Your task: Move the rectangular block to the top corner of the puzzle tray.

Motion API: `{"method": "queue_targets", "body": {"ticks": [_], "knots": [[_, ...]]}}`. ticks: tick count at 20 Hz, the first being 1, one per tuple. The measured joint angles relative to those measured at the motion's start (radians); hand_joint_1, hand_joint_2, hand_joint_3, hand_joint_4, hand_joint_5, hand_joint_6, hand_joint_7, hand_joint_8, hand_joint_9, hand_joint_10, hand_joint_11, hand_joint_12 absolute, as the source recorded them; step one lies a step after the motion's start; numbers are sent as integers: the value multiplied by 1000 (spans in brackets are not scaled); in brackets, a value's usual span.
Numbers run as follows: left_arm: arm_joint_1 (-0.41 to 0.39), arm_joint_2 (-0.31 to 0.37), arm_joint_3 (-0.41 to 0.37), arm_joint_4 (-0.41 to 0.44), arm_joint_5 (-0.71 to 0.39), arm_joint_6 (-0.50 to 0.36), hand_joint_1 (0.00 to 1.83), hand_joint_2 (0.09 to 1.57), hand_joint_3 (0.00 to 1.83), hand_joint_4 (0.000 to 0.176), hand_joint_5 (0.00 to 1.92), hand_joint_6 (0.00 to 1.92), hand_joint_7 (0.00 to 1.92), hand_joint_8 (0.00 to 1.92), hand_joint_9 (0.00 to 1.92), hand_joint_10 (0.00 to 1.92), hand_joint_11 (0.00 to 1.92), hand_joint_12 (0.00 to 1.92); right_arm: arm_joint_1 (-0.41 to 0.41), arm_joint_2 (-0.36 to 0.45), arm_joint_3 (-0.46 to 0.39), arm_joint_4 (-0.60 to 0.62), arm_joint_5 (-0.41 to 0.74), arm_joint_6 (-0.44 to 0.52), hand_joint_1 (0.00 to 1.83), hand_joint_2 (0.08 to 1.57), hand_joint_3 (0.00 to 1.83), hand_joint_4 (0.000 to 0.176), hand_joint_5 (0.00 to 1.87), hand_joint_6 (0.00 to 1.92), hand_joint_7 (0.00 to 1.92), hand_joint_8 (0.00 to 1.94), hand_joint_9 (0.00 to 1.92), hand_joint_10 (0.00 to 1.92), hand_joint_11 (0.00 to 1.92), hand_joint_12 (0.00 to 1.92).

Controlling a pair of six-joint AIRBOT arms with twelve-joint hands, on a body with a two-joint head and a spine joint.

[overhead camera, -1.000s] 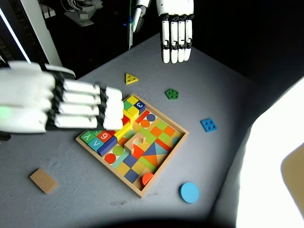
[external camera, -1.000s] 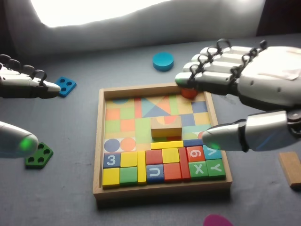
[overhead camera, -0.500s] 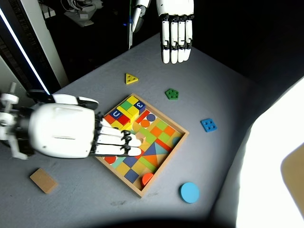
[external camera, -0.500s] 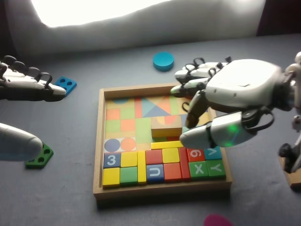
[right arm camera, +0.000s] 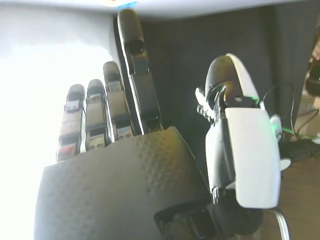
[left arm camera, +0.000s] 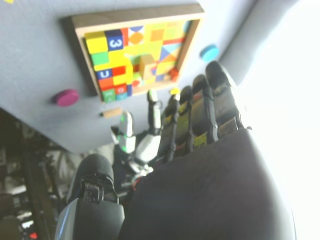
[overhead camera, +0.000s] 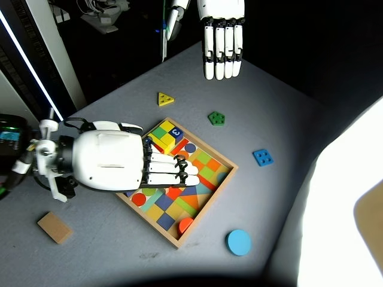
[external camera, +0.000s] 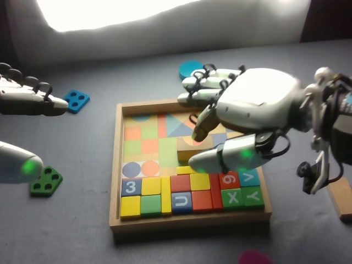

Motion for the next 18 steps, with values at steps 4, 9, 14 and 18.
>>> {"method": "queue_targets", "body": {"ticks": [4, 9, 14, 18], "knots": [[0, -1, 0, 0, 0, 0, 0, 1207, 0, 15, 52, 5, 94, 5, 103, 11, 0, 444, -1, -27, 27, 6, -40, -2, 0, 1155, 0, 0, 792, 86, 165, 0, 0, 0, 0, 0], [0, -1, -3, 0, 0, 0, 0, 1217, 3, 10, 88, 7, 108, 3, 101, 3, 0, 495, -1, -66, 63, 18, -70, -3, 0, 1164, 0, 0, 780, 75, 115, 0, 0, 0, 0, 0], [7, -1, -7, 0, 2, 0, 0, 1210, 0, 12, 84, 2, 115, 3, 117, 6, 0, 517, 0, -80, 82, 36, -71, -2, 0, 1167, 1, 0, 762, 62, 91, 0, 0, 0, 0, 0], [1, 1, -44, -3, -3, 0, 0, 1214, 1, 7, 72, 0, 86, 0, 103, 0, 0, 545, 2, -82, 84, 37, -72, -2, 0, 1162, 0, 0, 759, 59, 113, 9, 0, 0, 0, 0]]}}
